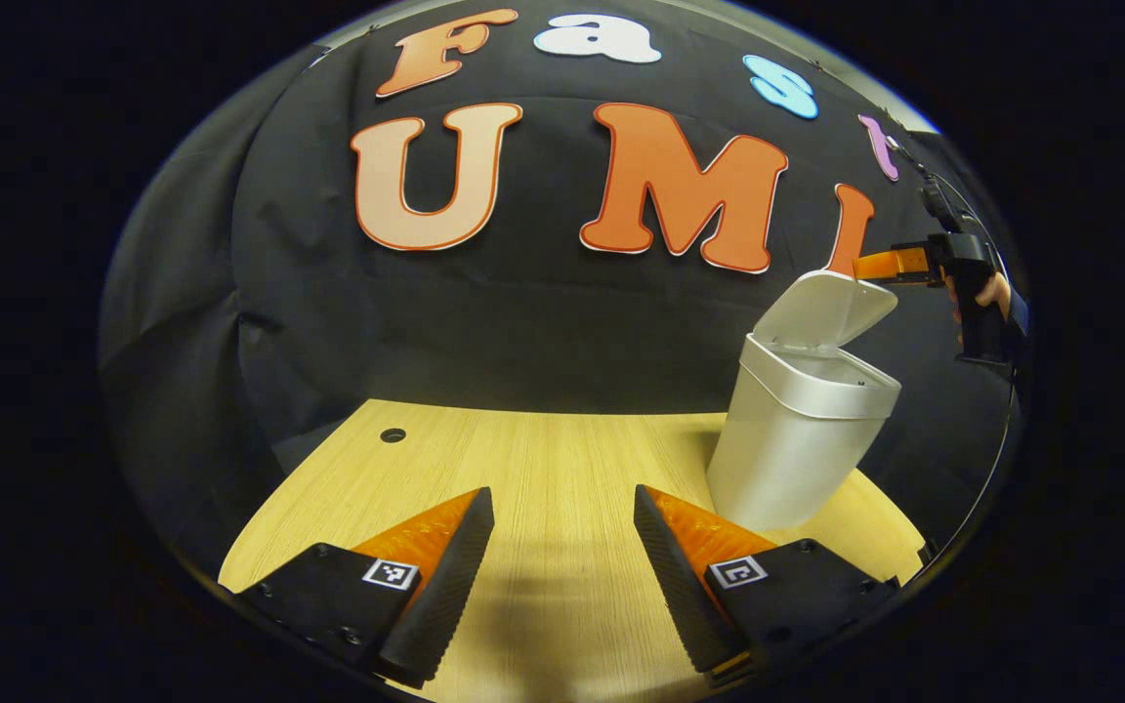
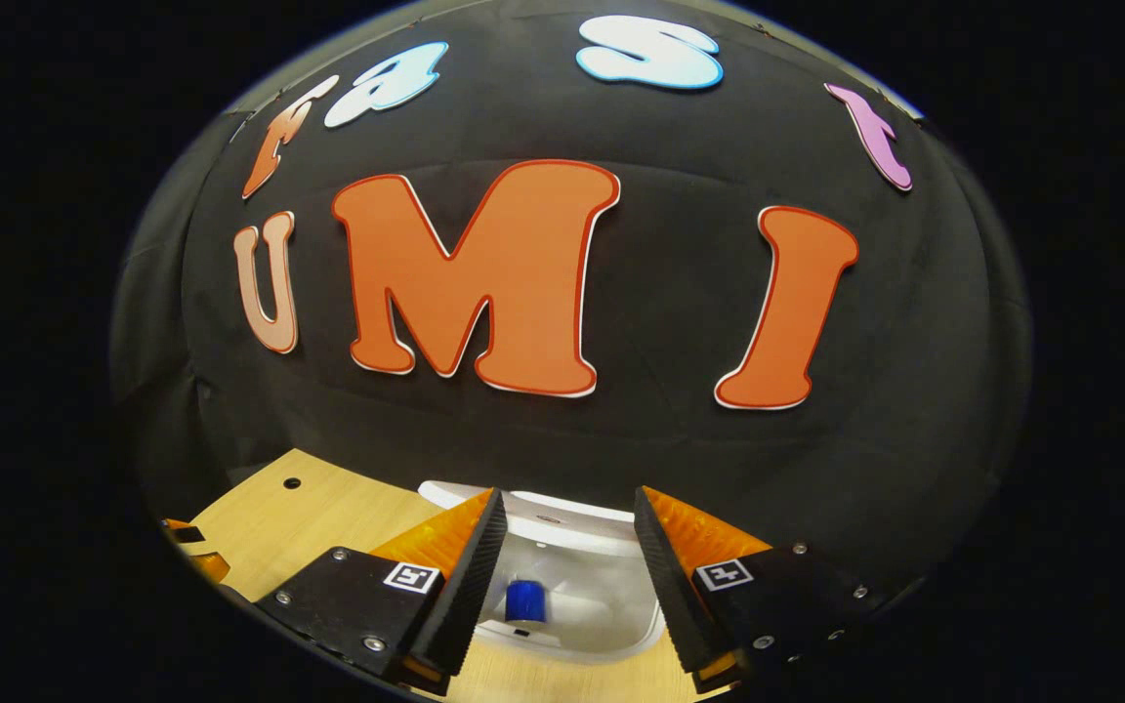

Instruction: Press the lid of the desktop garbage bin to open it, pick up the crumpled paper on the desktop and throw it into the bin, then pick up the pop can on the desktop and drop it into the bin, and finally close the garbage bin lid.

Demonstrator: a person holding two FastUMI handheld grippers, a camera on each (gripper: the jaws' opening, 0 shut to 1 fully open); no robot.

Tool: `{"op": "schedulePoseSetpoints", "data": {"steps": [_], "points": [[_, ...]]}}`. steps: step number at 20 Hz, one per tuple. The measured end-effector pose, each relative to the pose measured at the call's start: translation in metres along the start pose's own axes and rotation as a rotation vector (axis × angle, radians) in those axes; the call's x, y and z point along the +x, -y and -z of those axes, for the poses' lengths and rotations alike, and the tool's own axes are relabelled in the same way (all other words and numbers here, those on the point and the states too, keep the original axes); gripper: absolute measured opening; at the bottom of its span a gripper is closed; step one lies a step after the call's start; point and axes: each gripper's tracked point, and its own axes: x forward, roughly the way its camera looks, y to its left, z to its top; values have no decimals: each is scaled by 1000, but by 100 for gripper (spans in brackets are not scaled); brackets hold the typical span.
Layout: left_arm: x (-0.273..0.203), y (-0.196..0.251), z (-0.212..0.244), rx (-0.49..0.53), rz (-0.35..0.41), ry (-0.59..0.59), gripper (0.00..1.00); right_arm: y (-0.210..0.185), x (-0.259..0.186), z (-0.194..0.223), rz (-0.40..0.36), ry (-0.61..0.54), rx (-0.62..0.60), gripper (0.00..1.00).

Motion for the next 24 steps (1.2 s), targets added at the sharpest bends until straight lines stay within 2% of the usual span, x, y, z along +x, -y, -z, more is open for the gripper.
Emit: {"op": "schedulePoseSetpoints", "data": {"steps": [10,18,24], "points": [[3,-5,9,5,0,-41,93,-18,-8,63,-23,-117,54,80],[5,-4,14,23,8,-62,92,-26,-4,95,-18,-195,47,81],[6,-6,17,23,-3,-76,93,-29,4,106,-15,-240,117,81]]}}
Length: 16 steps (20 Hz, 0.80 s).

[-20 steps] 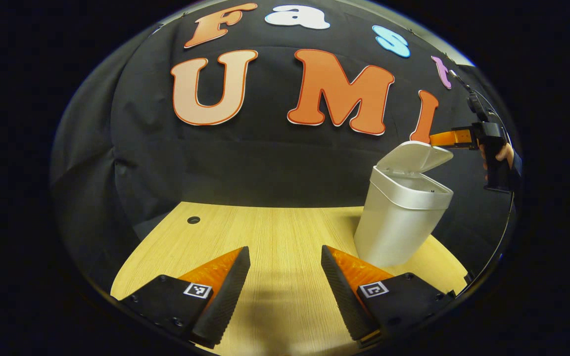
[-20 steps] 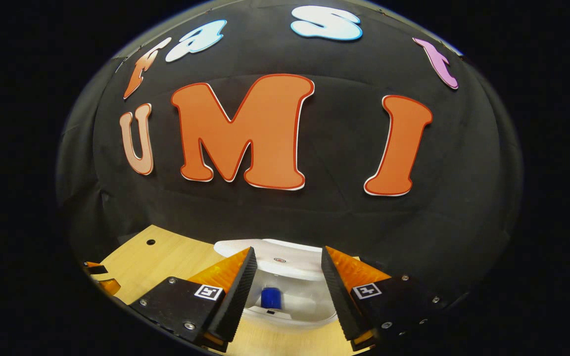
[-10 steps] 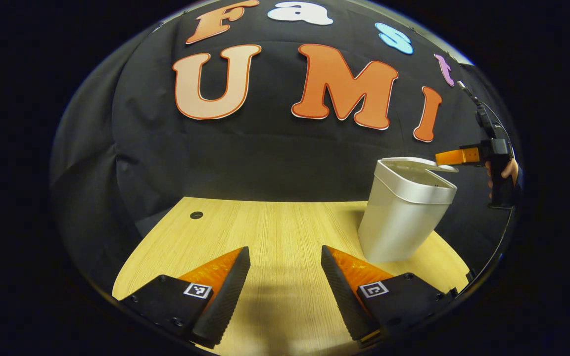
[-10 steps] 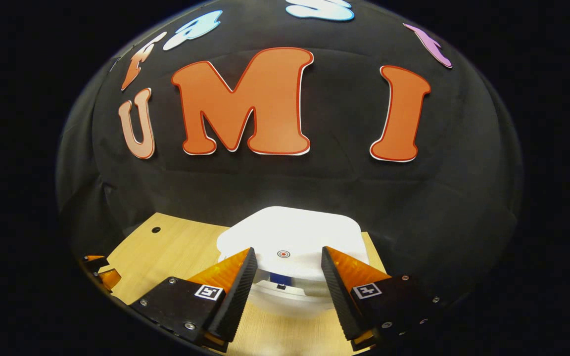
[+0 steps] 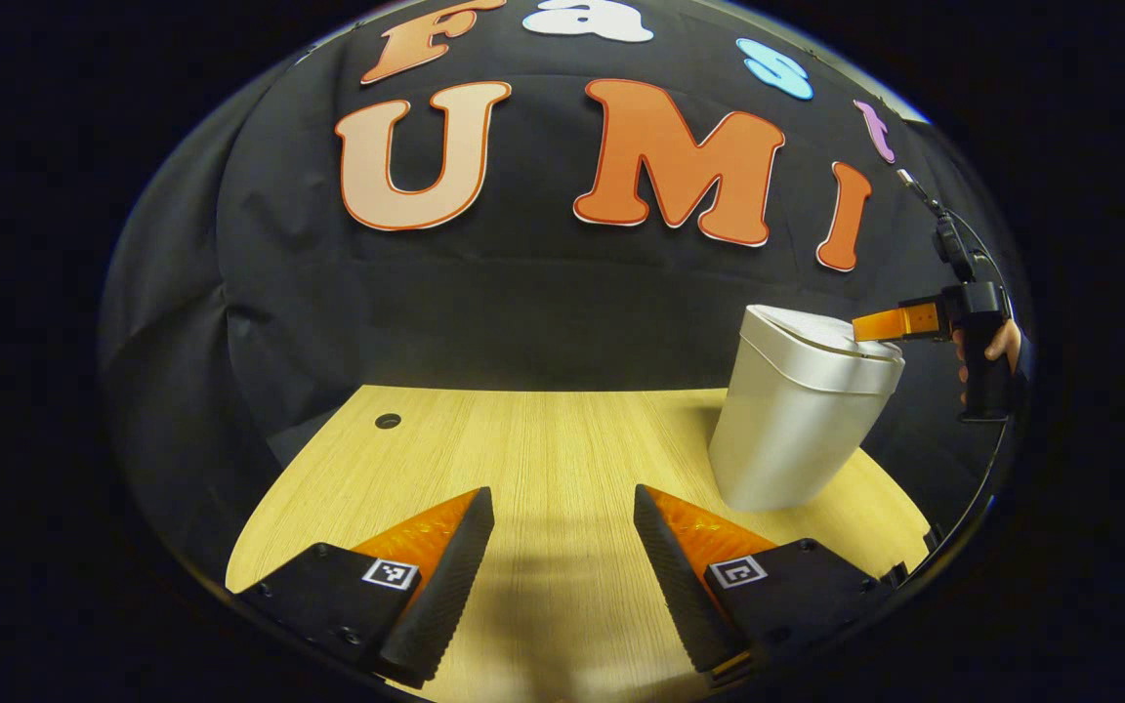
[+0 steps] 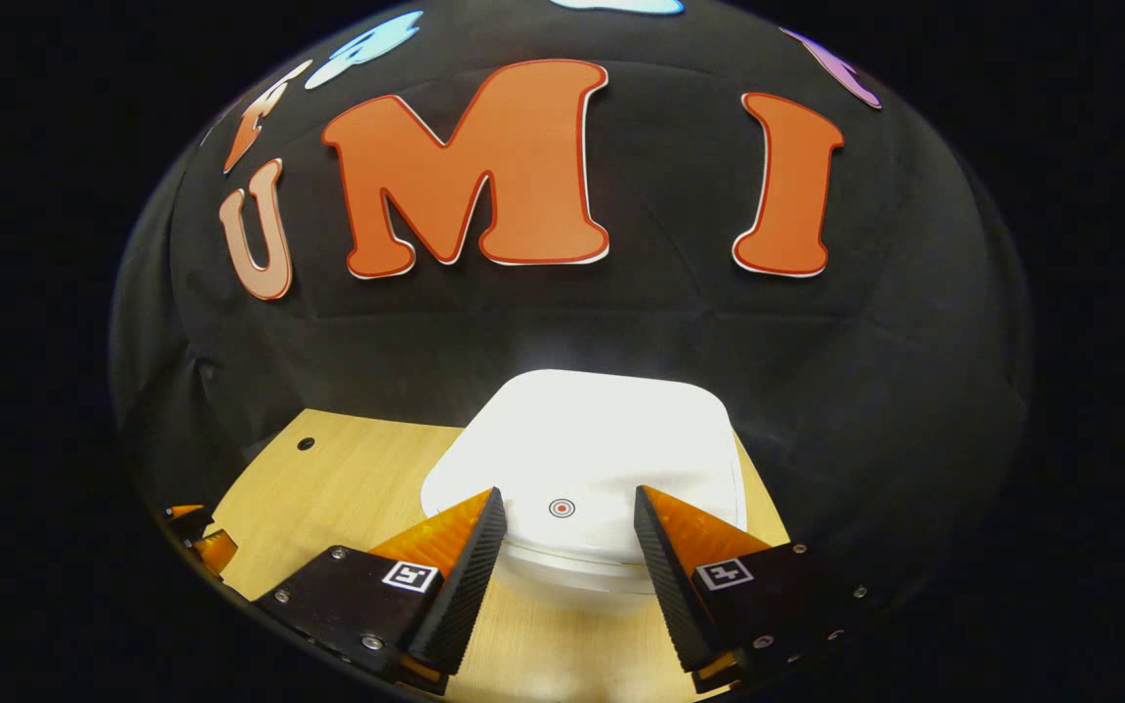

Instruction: Press the lid of the desktop garbage bin to open it, pick up the crumpled paper on the desktop and throw it into the bin, then pick up the pop can on the desktop and drop it into the bin, and finally close the garbage bin lid.

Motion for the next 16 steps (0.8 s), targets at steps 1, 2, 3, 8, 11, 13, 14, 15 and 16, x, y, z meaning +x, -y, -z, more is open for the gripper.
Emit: {"op": "schedulePoseSetpoints", "data": {"steps": [1,2,3,8,11,13,14,15,16], "points": [[0,-1,0,1,-2,-2,93,-1,1,-4,1,14,-2,81],[1,0,1,1,-3,-5,92,-1,1,-4,11,13,-12,81],[1,-1,3,2,-3,-10,92,0,3,-4,16,23,-25,79],[3,0,5,11,4,-32,93,-4,8,-2,33,71,-28,75],[2,2,4,29,20,-36,92,-3,8,2,35,96,-28,66],[1,3,2,47,31,-30,92,-4,9,2,32,102,-22,61],[0,4,-1,55,34,-21,92,-4,9,2,32,107,-30,60],[0,5,-6,65,34,-10,92,-4,8,2,36,115,-35,60],[1,6,-12,77,34,4,92,-4,7,2,41,119,-40,60]]}}
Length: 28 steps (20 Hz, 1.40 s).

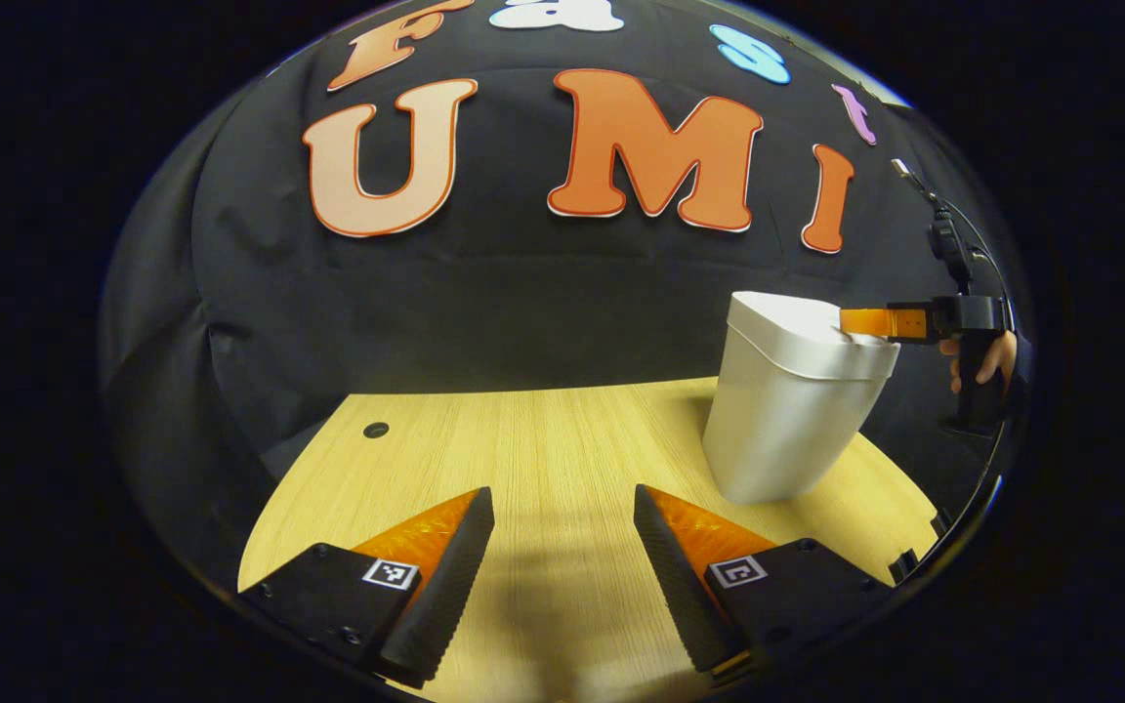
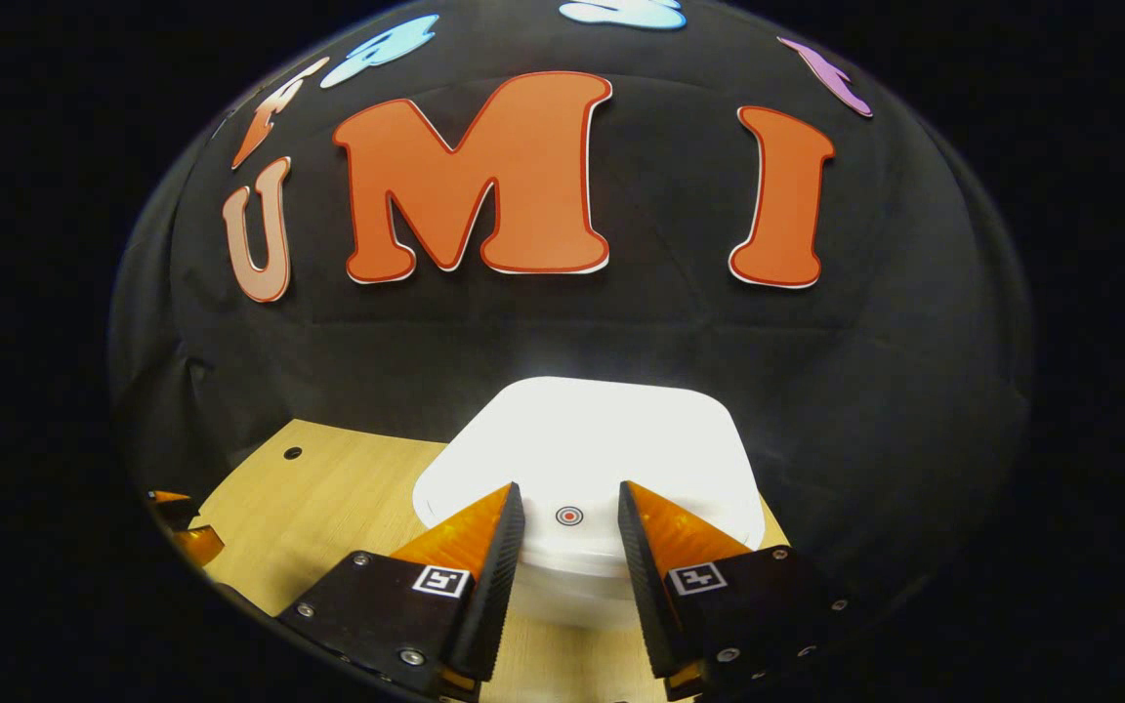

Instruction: Press the lid of the desktop garbage bin to open it, pick up the crumpled paper on the desktop and throw it into the bin, then pick up the pop can on the desktop and drop it into the bin, and finally close the garbage bin lid.

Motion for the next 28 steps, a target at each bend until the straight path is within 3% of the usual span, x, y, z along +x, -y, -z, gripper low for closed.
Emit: {"op": "schedulePoseSetpoints", "data": {"steps": [5,11,19,22,28], "points": [[-1,-7,-45,8,-21,99,92,-11,-13,3,-11,46,15,59],[-32,-29,-96,1,-76,215,92,-55,-45,8,-87,108,-31,60],[-78,-50,-143,4,-133,382,92,-123,-99,-33,-173,310,-57,93],[-88,-52,-151,11,-150,434,92,-133,-104,-42,-166,358,-69,97],[-92,-53,-145,10,-147,475,93,-154,-103,-32,-177,344,-55,98]]}}
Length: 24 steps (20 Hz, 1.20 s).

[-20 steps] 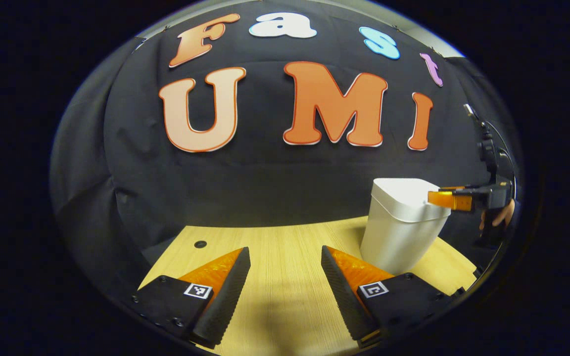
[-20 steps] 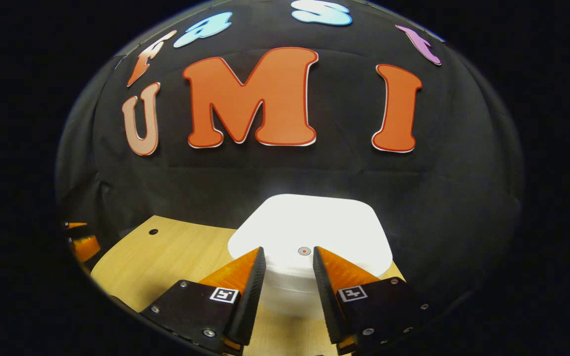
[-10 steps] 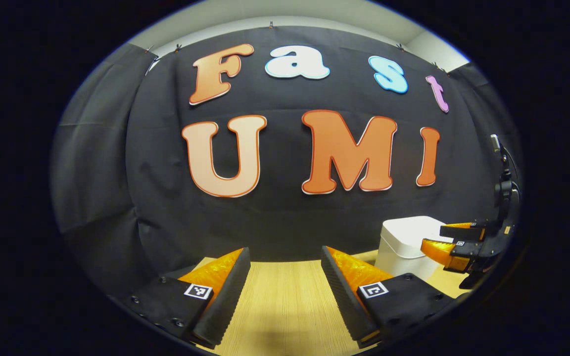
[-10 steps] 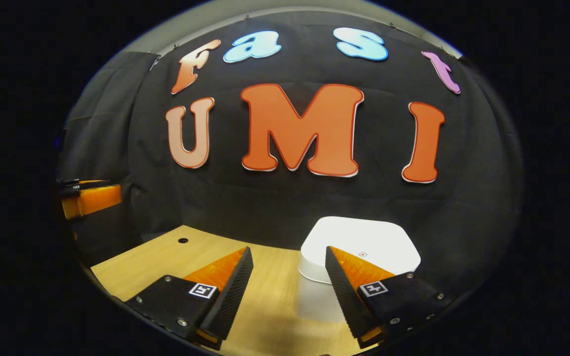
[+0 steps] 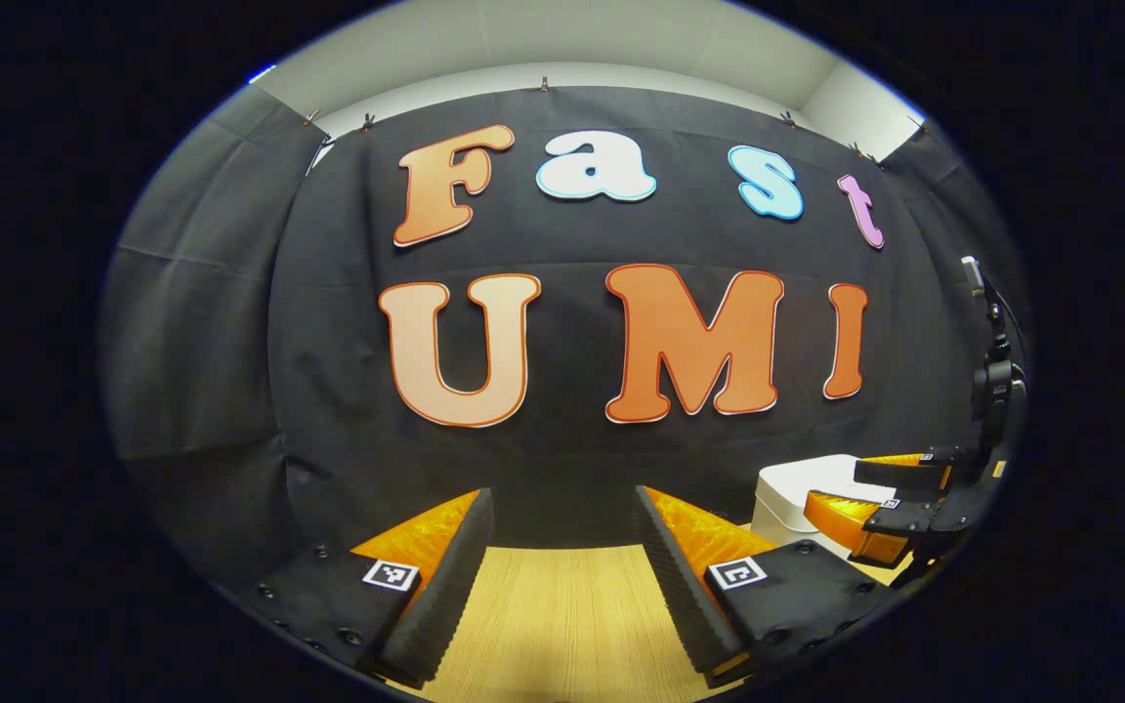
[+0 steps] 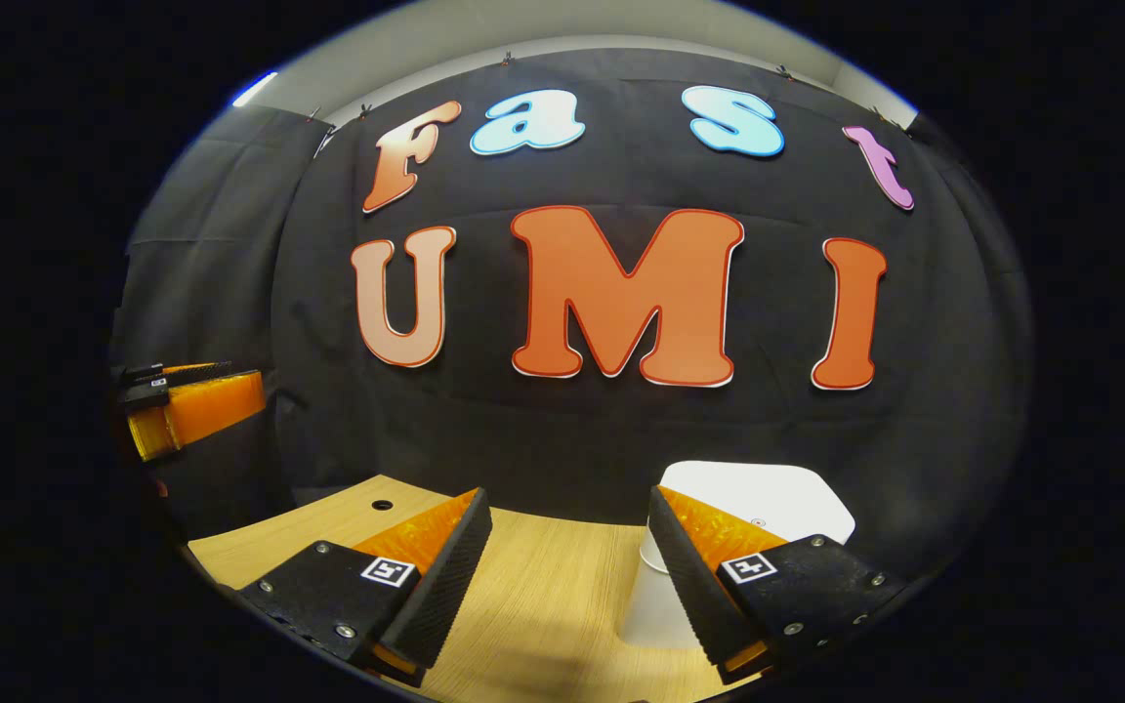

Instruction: Press the lid of the desktop garbage bin to open it, pick up the crumpled paper on the desktop and throw it into the bin, then pick up the pop can on the desktop and drop it into the bin, and finally close the garbage bin lid.

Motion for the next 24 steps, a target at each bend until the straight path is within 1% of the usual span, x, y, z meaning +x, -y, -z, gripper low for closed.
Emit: {"op": "schedulePoseSetpoints", "data": {"steps": [2,4,11,24], "points": [[-1,-4,9,8,-18,-17,92,-8,1,4,-13,-10,2,98],[-2,1,14,-8,-7,-29,92,-15,3,8,-28,-22,3,98],[0,-5,16,38,-19,-13,92,-33,9,12,-62,-41,-4,98],[1,1,17,47,9,-3,94,-39,9,11,-62,-47,2,98]]}}
